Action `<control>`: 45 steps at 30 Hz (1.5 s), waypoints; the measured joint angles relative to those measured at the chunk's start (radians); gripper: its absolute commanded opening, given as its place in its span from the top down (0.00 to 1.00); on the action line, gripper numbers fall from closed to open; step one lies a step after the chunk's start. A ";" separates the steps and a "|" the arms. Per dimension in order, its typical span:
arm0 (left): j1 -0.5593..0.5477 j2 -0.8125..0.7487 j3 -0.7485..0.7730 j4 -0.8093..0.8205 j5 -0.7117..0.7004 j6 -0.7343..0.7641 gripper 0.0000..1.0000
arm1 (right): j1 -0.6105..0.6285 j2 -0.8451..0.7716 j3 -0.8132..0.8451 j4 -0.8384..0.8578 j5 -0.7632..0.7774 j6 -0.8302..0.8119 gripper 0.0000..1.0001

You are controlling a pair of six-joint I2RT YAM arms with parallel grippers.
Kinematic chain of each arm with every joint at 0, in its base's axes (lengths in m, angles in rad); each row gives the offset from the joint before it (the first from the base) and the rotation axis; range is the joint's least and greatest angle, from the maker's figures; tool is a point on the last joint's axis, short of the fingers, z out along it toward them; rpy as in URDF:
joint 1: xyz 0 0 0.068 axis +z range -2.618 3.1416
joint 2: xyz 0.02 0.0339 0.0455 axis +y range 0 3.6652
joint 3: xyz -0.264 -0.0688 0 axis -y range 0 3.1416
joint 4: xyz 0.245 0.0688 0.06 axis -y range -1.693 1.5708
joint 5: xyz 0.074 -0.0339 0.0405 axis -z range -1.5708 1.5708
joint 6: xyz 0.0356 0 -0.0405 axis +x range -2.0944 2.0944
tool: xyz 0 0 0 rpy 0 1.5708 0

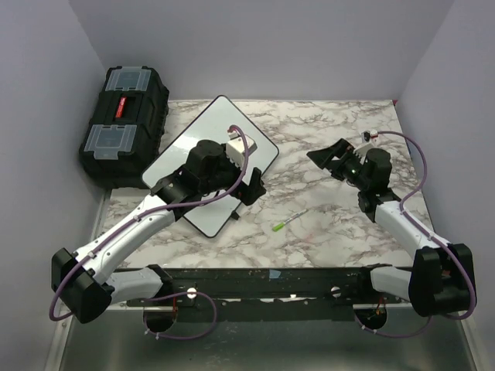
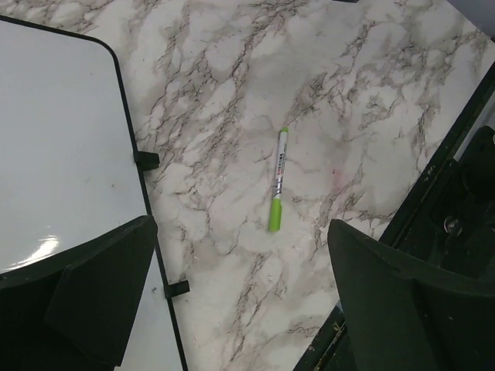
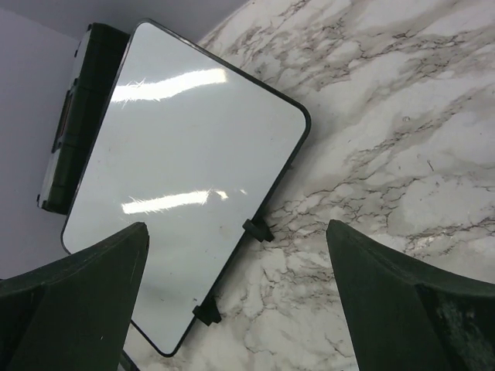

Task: Write a sentence on the whiteboard
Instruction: Pick up the whiteboard marker from the center of the board.

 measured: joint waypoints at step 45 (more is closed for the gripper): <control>-0.267 0.543 0.093 0.006 -0.092 0.126 0.37 | 0.000 0.019 0.168 -0.616 0.072 -0.172 0.00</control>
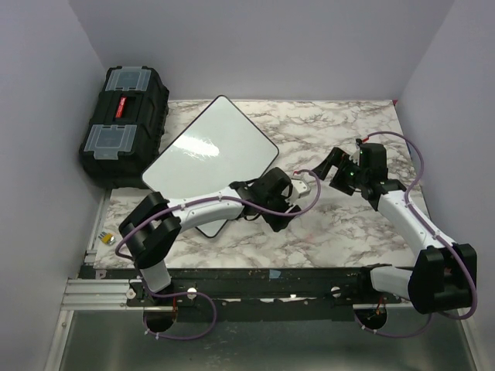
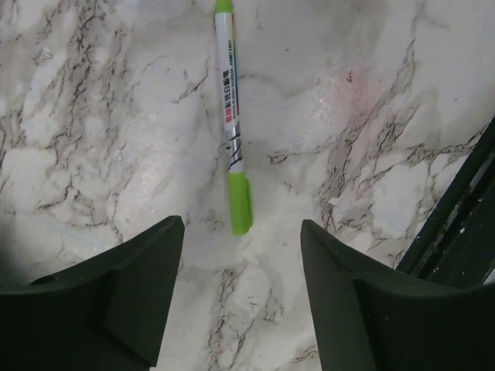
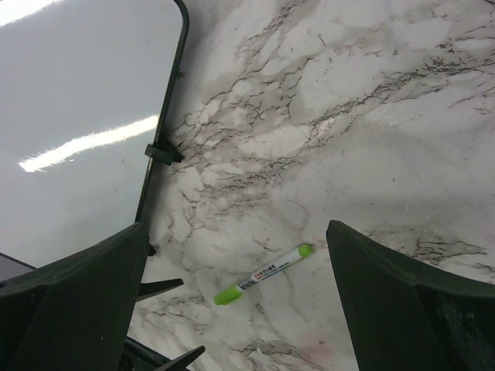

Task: Write a sentence on the whiteboard
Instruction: Pick up the whiteboard marker from the center of the board, then pass from the left arm to the right

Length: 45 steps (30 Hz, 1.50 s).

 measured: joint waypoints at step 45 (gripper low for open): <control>-0.045 0.071 -0.039 0.151 -0.092 -0.016 1.00 | 0.000 0.011 -0.010 -0.003 -0.039 -0.006 0.00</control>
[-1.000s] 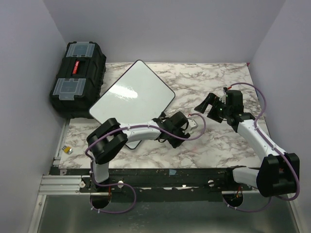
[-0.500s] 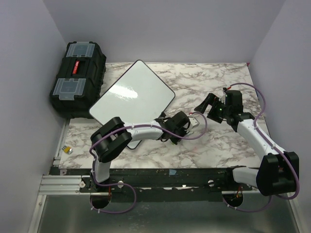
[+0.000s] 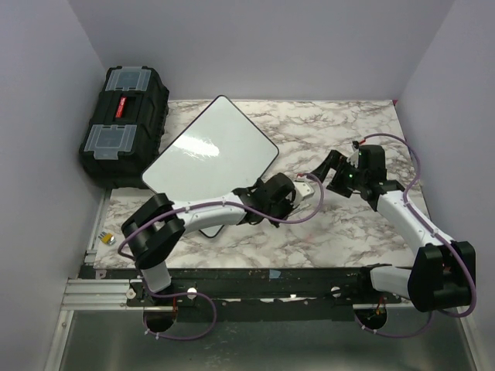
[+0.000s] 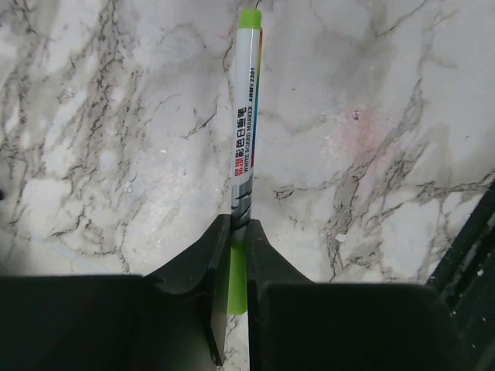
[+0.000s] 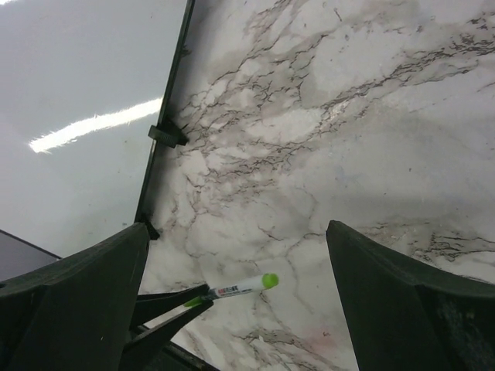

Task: Write a sentence on the whiteboard
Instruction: Pass from the left arm to the right

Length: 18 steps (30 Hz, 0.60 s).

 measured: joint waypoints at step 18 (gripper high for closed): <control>0.015 -0.339 0.006 -0.166 0.034 0.148 1.00 | 0.000 -0.079 -0.109 0.318 -0.421 0.096 0.09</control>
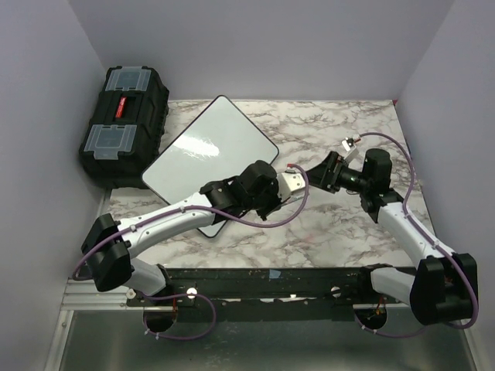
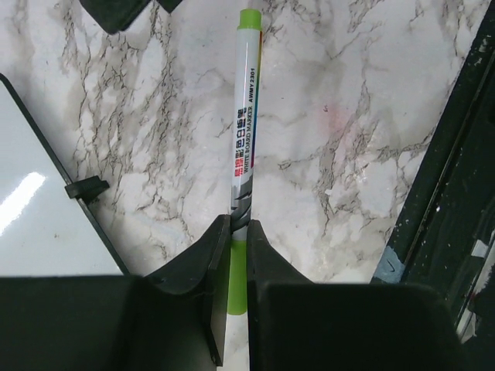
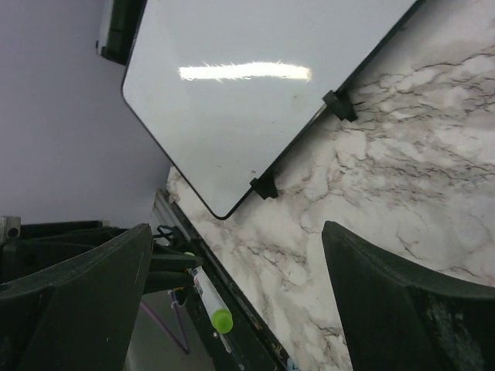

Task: Write a sentence on the whiteboard
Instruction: Pass from the left arm to the right

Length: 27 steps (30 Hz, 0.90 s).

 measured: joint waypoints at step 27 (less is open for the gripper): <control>0.007 -0.074 0.195 -0.258 0.100 0.143 1.00 | 0.159 0.000 -0.058 0.407 -0.323 0.238 0.50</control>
